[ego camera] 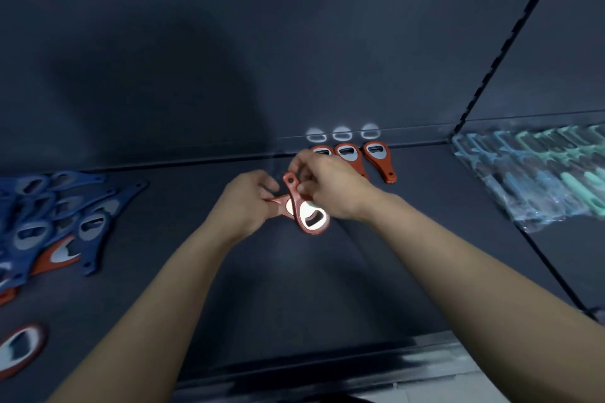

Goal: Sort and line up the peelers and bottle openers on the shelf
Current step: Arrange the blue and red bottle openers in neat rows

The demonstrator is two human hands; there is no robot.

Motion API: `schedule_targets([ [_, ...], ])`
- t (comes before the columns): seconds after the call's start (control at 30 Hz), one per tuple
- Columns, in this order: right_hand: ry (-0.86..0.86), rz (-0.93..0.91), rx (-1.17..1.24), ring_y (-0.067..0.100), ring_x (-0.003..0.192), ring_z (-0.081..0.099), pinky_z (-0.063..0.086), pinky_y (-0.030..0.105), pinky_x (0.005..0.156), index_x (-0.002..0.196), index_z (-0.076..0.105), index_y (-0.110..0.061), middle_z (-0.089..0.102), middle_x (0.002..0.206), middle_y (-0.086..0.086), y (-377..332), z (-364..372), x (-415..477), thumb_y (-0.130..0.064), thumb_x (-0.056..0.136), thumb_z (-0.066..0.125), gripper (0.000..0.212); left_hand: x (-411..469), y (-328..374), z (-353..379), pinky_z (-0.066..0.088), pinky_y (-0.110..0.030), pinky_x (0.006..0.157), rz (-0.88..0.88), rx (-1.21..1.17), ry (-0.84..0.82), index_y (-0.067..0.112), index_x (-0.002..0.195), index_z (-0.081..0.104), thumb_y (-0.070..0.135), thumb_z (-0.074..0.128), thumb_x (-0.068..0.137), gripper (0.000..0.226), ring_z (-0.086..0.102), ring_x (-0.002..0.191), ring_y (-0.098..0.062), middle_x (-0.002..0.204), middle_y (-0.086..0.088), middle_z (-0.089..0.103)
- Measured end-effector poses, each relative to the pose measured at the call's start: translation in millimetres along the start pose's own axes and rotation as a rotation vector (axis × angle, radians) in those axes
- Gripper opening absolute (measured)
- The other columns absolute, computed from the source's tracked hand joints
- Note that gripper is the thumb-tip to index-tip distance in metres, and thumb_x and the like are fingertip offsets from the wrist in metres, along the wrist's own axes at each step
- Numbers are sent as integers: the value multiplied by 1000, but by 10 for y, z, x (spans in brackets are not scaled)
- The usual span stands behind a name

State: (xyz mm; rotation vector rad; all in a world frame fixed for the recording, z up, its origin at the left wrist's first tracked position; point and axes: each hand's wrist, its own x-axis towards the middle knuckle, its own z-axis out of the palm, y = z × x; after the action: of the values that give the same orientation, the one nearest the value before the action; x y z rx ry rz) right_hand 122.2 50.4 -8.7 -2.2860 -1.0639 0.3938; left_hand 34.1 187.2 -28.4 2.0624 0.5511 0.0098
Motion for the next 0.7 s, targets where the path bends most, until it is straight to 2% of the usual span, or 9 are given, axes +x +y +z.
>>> schedule_targets([
  [0.07, -44, -23, -9, 18, 81, 58, 49, 34, 73, 108, 58, -14, 63, 86, 2, -57, 52, 47, -2, 87, 52, 25, -40, -65, -11, 46, -19, 70, 29, 46, 65, 13, 87, 65, 4, 72, 76, 16, 64, 79, -10, 80, 4, 69],
  [0.13, -82, -31, -15, 15, 79, 56, 47, 26, 66, 109, 60, -13, 61, 85, 0, -82, 99, 99, 0, 87, 53, 26, -82, -134, -24, 46, -19, 74, 34, 76, 95, 14, 90, 67, 3, 72, 76, 19, 64, 86, -10, 87, 4, 70],
  [0.27, -146, -7, 19, 6, 71, 54, 40, 7, 54, 95, 64, -13, 55, 76, -8, -90, 187, 195, 0, 87, 56, 17, -181, -230, -79, 42, -14, 68, 46, 66, 161, 24, 108, 51, 5, 76, 72, 48, 58, 78, -5, 84, 7, 61],
  [0.33, -150, -19, 69, 2, 67, 52, 38, 2, 52, 89, 63, -13, 54, 74, -10, -113, 244, 226, 0, 86, 59, 14, -228, -255, -91, 38, -9, 67, 98, 128, 176, 24, 109, 54, 5, 77, 71, 48, 56, 78, -6, 86, 6, 57],
  [0.43, -79, -44, 139, 8, 75, 56, 42, 5, 60, 90, 64, -10, 61, 81, -3, -133, 304, 231, 5, 85, 56, 18, -281, -265, -99, 38, -15, 74, 148, 265, 201, 17, 109, 63, 7, 77, 72, 41, 56, 88, -14, 95, 1, 56],
  [0.5, 27, -28, 130, 11, 82, 58, 46, 14, 70, 94, 65, -6, 66, 89, 5, -109, 265, 221, 10, 84, 48, 26, -287, -252, -98, 38, -21, 81, 174, 327, 180, 14, 113, 65, 7, 75, 75, 40, 55, 92, -18, 99, 0, 52],
  [0.57, 103, -3, 56, 14, 86, 59, 48, 22, 77, 95, 67, -7, 67, 93, 5, -66, 184, 194, 9, 84, 47, 27, -271, -226, -90, 40, -26, 84, 190, 373, 137, 16, 112, 66, 8, 72, 78, 35, 54, 94, -18, 101, 3, 50],
  [0.7, 148, 39, -80, 18, 92, 60, 42, 17, 74, 94, 68, -12, 68, 96, 3, 72, 15, 114, -1, 87, 50, 22, -230, -158, -34, 45, -34, 80, 154, 477, 162, 15, 99, 67, 17, 70, 81, 18, 55, 91, -23, 95, 0, 55],
])
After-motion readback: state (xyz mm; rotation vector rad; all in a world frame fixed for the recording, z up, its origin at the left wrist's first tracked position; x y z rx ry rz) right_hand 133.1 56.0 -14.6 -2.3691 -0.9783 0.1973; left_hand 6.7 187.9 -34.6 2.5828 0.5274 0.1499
